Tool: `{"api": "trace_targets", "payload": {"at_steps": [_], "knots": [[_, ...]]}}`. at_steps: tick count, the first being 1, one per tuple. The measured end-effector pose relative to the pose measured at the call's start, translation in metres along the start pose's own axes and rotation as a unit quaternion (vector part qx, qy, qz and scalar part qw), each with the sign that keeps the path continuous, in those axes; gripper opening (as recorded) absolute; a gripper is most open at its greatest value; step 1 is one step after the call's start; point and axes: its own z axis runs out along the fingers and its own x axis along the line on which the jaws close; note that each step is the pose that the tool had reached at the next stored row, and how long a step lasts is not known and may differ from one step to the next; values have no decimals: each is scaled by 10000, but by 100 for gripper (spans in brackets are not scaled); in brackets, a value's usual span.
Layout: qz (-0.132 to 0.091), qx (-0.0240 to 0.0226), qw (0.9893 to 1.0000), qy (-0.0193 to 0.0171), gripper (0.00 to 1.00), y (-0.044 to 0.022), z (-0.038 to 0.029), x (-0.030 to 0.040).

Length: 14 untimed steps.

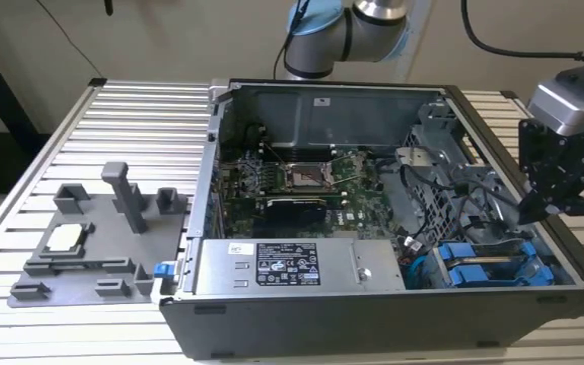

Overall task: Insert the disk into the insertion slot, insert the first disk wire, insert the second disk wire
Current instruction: 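Insert the first disk wire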

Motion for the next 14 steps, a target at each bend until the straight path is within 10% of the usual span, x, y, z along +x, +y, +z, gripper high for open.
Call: {"api": "trace_targets", "payload": {"at_steps": [14], "knots": [[27,-119,9999,-24,19,165,6,111]]}}
